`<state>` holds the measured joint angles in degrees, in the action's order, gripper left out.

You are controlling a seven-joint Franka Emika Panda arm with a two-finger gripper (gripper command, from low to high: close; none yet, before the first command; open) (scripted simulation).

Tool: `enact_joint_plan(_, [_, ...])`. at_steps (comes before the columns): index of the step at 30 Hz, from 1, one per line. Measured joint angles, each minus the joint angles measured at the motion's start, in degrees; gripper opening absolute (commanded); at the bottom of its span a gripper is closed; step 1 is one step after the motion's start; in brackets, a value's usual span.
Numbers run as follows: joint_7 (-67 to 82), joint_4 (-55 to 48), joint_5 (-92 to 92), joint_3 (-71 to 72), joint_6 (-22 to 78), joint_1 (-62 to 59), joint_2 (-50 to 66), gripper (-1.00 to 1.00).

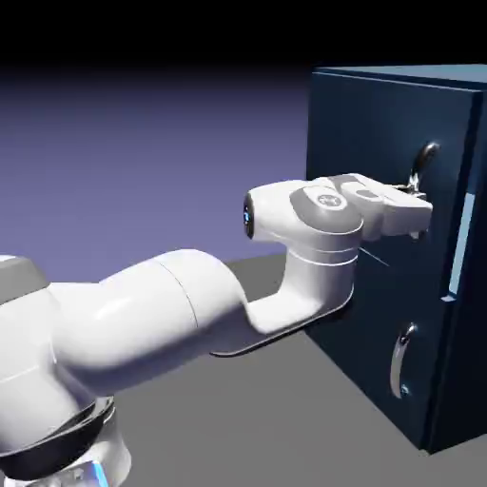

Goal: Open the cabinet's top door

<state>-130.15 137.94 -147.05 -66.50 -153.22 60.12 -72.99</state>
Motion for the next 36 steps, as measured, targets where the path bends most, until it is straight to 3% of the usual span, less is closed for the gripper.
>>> enact_joint_plan(17, [-4.04,30.91,22.22,30.77,27.73,-25.12,-8.59,-1.00])
enact_joint_plan(26, [-4.61,36.85,40.15,49.45,39.97,-25.72,-12.26,-1.00])
enact_joint_plan(36, [-7.38,36.85,60.26,70.24,51.27,-23.65,-9.32,-1.00])
